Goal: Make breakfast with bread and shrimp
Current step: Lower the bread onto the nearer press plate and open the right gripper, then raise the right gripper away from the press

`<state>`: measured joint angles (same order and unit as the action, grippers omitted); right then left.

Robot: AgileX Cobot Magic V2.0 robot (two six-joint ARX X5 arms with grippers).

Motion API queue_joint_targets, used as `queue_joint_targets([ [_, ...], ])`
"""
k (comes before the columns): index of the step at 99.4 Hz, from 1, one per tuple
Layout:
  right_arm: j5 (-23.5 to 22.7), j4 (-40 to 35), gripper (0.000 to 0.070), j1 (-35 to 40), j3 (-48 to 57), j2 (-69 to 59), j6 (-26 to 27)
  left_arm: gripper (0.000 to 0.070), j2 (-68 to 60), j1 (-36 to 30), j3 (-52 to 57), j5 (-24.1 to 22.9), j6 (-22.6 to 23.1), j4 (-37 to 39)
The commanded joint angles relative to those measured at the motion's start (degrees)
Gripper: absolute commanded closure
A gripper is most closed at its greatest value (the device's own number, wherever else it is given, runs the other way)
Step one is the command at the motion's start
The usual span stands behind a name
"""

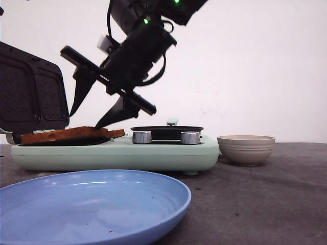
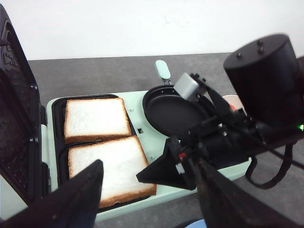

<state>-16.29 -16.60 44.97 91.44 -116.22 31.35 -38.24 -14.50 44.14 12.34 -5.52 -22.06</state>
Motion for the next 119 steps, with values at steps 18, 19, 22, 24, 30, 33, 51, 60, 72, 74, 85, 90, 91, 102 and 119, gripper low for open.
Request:
queue_joint_targets([
  [18,4.33,-5.64,0.0393,-1.64,3.87,2.16,-8.31,0.0376,-0.28,-0.13,0.55,0.11,0.37,0.63],
  [19,4.57,-5.92,0.0392,-1.79,3.87,2.38,-8.50,0.0376,-0.28,-0.13,0.55,0.11,0.37,0.63],
  [22,5.07,-6.54,0.0392,-2.29,3.87,3.10,-9.31,0.0376,-0.28,-0.13,0.55,0.02,0.37,0.63],
  [24,5.40,-6.86,0.0393,-2.64,3.87,3.54,-9.84,0.0376,-0.28,-0.13,0.55,-0.15,0.39,0.63],
  [30,6.25,-8.04,0.0393,-3.52,3.85,4.98,-11.45,0.0376,-0.28,-0.13,0.55,-0.48,0.59,0.66],
  [33,6.51,-8.55,0.0393,-4.09,3.87,5.84,-12.39,0.0376,-0.28,-0.13,0.55,-0.50,0.77,0.66],
  [51,8.28,-13.14,0.0392,-7.08,3.85,11.58,-19.54,0.0376,-0.28,-0.13,0.55,-0.98,1.99,0.63],
  [60,10.14,-15.30,0.0393,-8.31,3.85,14.23,-23.37,0.0376,-0.28,-0.13,0.55,-1.73,2.12,0.63],
  [72,10.75,-17.46,0.0393,-9.97,3.85,17.64,-26.56,0.0376,-0.28,-0.13,0.55,-2.03,2.32,0.63],
  [74,10.75,-17.79,0.0393,-10.21,3.85,18.25,-26.95,0.0376,-0.28,-0.13,0.55,-2.03,2.34,0.63],
  [85,10.73,-19.06,0.0393,-11.63,3.82,21.22,-27.96,0.0376,-0.28,-0.13,0.55,-2.03,2.49,0.63],
  [90,10.73,-19.52,0.0393,-12.11,3.82,22.56,-28.00,0.0376,-0.28,-0.13,0.55,-2.05,2.49,0.63],
  [91,10.71,-19.61,0.0393,-12.20,3.80,22.82,-28.04,0.0376,-0.28,-0.13,0.55,-2.05,2.49,0.63],
  [102,10.69,-20.68,0.0393,-13.03,3.56,25.99,-28.98,0.0376,-0.28,-0.13,0.55,-2.10,2.49,0.55],
  [119,10.73,-21.79,0.0393,-13.03,1.36,31.63,-30.60,0.0376,-0.28,-0.13,0.55,-2.10,2.49,0.48],
])
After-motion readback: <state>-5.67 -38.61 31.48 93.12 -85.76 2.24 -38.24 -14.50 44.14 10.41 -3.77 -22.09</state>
